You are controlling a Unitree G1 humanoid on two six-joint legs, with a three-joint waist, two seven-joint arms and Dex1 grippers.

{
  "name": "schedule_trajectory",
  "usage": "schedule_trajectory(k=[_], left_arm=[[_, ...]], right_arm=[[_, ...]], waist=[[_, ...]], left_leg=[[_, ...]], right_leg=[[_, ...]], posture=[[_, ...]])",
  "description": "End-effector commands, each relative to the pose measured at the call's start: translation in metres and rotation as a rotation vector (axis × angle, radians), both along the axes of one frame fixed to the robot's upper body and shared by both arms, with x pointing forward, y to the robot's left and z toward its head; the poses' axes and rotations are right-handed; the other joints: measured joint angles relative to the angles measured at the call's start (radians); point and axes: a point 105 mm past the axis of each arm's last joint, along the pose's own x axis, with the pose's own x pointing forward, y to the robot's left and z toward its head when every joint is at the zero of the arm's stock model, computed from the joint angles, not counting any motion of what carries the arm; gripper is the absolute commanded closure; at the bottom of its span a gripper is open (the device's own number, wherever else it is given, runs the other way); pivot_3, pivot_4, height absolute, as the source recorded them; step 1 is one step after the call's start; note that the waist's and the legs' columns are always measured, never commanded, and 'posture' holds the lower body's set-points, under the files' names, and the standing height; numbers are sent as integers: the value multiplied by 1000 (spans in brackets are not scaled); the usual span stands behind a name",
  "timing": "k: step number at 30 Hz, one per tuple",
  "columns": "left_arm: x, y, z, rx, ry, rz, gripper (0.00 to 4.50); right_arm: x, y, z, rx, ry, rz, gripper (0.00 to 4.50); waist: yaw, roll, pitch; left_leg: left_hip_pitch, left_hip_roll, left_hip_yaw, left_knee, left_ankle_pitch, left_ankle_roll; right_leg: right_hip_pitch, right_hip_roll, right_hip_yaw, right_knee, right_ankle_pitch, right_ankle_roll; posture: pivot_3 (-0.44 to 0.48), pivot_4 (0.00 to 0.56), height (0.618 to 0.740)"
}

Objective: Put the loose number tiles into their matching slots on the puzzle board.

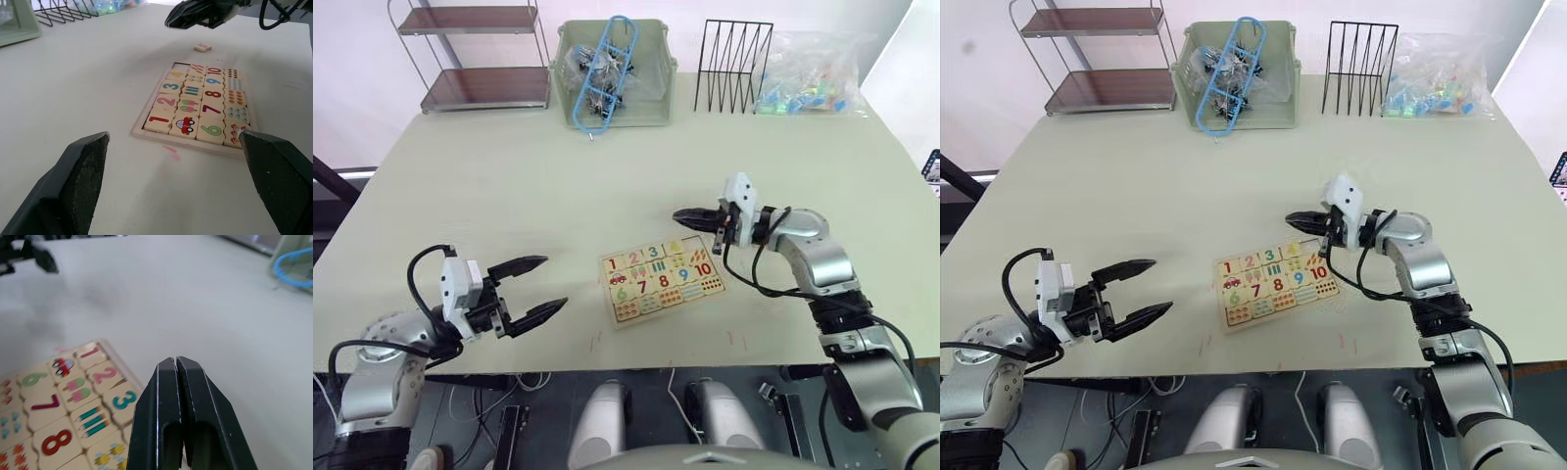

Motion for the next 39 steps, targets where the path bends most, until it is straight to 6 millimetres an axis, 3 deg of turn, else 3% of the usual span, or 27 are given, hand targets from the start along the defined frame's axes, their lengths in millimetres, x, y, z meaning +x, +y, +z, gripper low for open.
schedule_trajectory(k=[1,5,9,10,11,12,14,15,19,27,39], left_arm=[[1,8,5,-27,-33,51,0],[1,12,2,-52,-31,100,0],[2,15,-6,-57,-11,151,0],[2,16,-7,-52,-11,158,0],[2,16,-8,-52,-9,162,0],[1,16,-10,-50,-3,167,0],[0,17,-13,-45,12,177,0],[0,18,-15,-40,18,182,0],[0,21,-18,-28,29,206,0],[-3,22,-23,-25,48,248,0],[-2,24,-16,-23,37,310,0]], right_arm=[[-4,-23,29,84,-107,-60,4441],[-10,-55,32,118,-133,-157,4441],[-21,-84,29,151,-136,-278,2733],[-25,-89,26,151,-136,-301,2211],[-28,-94,23,148,-133,-325,1363],[-35,-103,17,145,-123,-366,1287],[-48,-119,7,142,-101,-437,375],[-55,-128,1,138,-89,-475,176],[-81,-151,-19,121,-38,-567,176],[-125,-174,-48,144,21,-688,176],[-132,-175,-57,146,11,-752,176]], waist=[[1,0,0],[1,0,0],[0,0,0],[-1,0,0],[-2,0,0],[-1,0,0],[1,-1,0],[3,0,0],[4,-1,0],[-1,-1,-1],[2,-1,-1]], left_leg=[[0,0,0,0,0,0],[0,0,0,0,0,0],[0,0,0,0,0,0],[0,0,0,0,0,0],[1,0,1,0,0,0],[1,0,1,0,0,0],[1,0,1,0,0,0],[1,0,1,0,0,0],[1,0,1,0,0,0],[3,2,2,1,0,0],[3,2,4,2,0,0]], right_leg=[[0,0,0,0,0,0],[0,-1,0,0,0,0],[0,0,0,0,0,0],[0,0,1,0,0,0],[0,0,1,0,0,0],[0,0,1,0,0,0],[1,1,0,0,0,0],[1,1,0,0,0,0],[1,0,2,-1,0,1],[2,2,3,0,-3,-2],[2,1,4,0,-3,-2]], posture=[[0,150,739],[0,150,739],[0,150,739],[0,150,739],[0,150,739],[0,150,739],[0,150,739],[0,150,739],[0,150,739],[0,150,739],[0,150,739]])
